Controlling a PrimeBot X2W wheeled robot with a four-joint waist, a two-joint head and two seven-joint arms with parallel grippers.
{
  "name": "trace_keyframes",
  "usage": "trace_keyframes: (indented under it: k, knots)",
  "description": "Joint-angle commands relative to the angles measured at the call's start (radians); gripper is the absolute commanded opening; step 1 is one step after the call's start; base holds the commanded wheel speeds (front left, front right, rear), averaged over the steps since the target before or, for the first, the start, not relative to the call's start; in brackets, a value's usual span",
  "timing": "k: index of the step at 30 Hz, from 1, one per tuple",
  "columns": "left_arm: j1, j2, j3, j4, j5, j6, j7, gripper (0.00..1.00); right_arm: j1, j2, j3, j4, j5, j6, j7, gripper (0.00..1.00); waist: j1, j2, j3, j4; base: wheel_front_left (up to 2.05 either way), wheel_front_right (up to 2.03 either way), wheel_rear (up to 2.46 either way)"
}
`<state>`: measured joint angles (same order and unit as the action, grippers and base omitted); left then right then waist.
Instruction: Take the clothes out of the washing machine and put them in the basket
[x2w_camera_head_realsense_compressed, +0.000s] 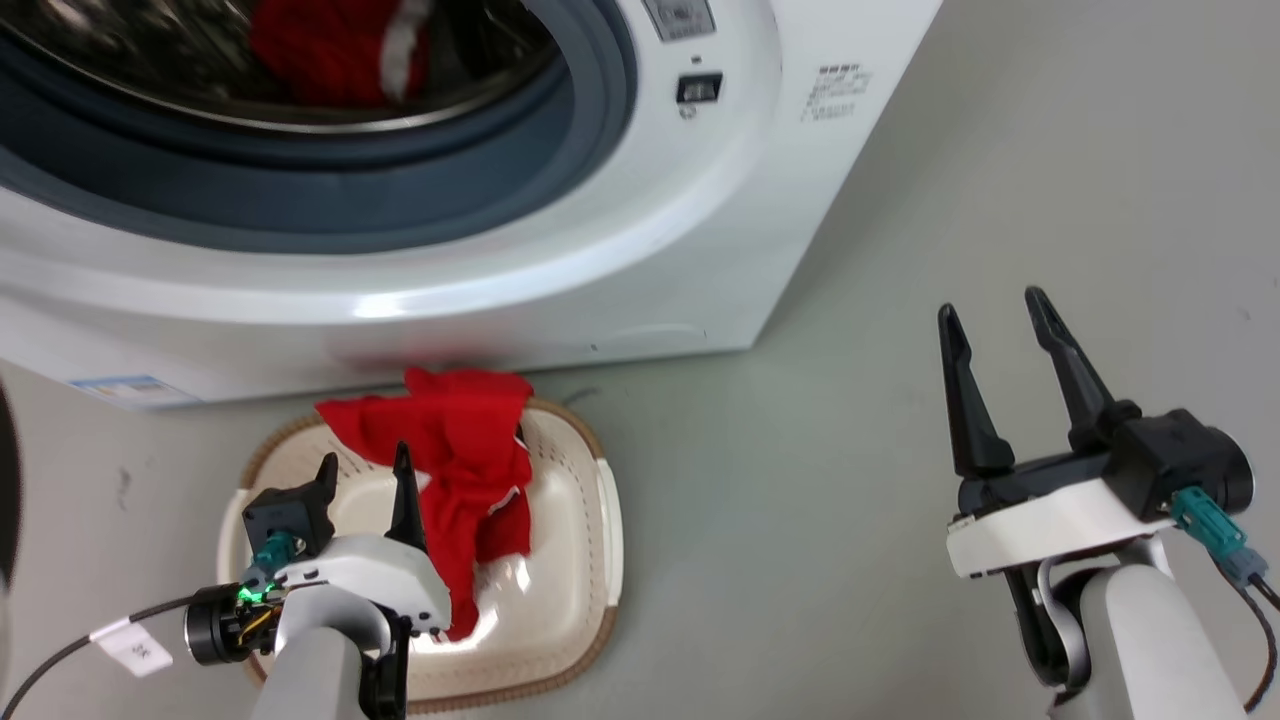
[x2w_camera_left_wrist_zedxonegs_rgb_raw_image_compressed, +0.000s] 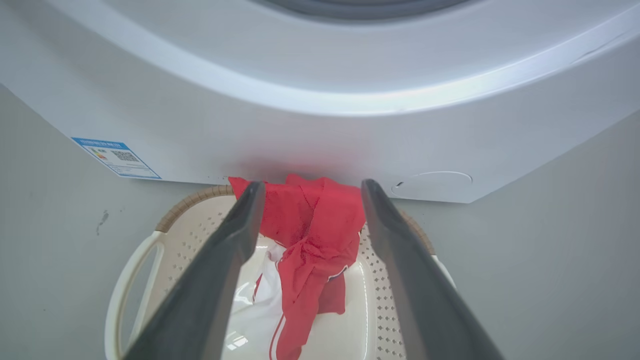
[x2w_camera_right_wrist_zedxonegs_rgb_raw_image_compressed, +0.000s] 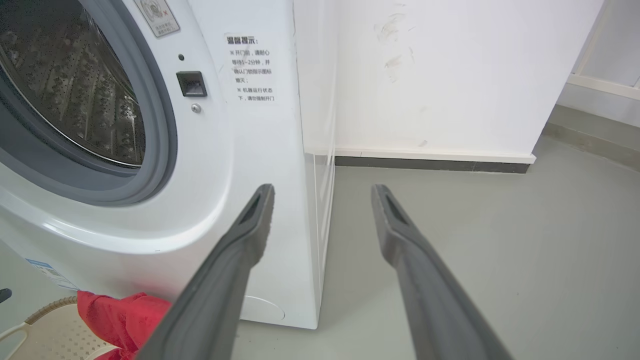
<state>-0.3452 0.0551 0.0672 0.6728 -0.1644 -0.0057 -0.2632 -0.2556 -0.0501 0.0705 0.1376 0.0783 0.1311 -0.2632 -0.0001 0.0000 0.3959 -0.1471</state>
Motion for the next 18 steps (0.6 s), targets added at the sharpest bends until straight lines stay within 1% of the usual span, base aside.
trace_keyframes:
  k: [1, 5, 11, 15, 18]
  knots:
    - [0.026, -0.001, -0.005, -0.022, 0.009, -0.001, -0.002, 1.00, 0.018, 0.000, -0.004, 0.001, -0.006, -0.001, -0.003, 1.00, 0.0001, 0.0000, -0.093, 0.039, 0.00, 0.00, 0.00]
    - [0.091, -0.005, -0.033, -0.158, 0.037, 0.006, -0.002, 1.00, 0.053, 0.000, -0.023, -0.006, -0.016, -0.001, -0.003, 1.00, 0.0001, 0.0000, -0.145, 0.046, 0.00, 0.00, 0.00]
    - [0.172, -0.005, -0.082, -0.379, 0.050, 0.034, -0.002, 1.00, 0.093, 0.000, -0.052, -0.027, -0.024, -0.001, -0.002, 1.00, 0.0001, 0.0000, -0.198, 0.054, 0.00, 0.00, 0.00]
    - [0.199, -0.004, -0.095, -0.502, 0.069, 0.045, -0.002, 1.00, 0.115, 0.000, -0.064, -0.045, -0.027, -0.001, -0.002, 1.00, 0.0001, 0.0000, -0.217, 0.062, 0.00, 0.00, 0.00]
    - [0.195, -0.005, -0.100, -0.565, 0.088, 0.051, -0.002, 1.00, 0.126, 0.000, -0.072, -0.060, -0.029, -0.001, 0.002, 1.00, 0.0001, 0.0000, -0.225, 0.068, 0.00, 0.00, 0.00]
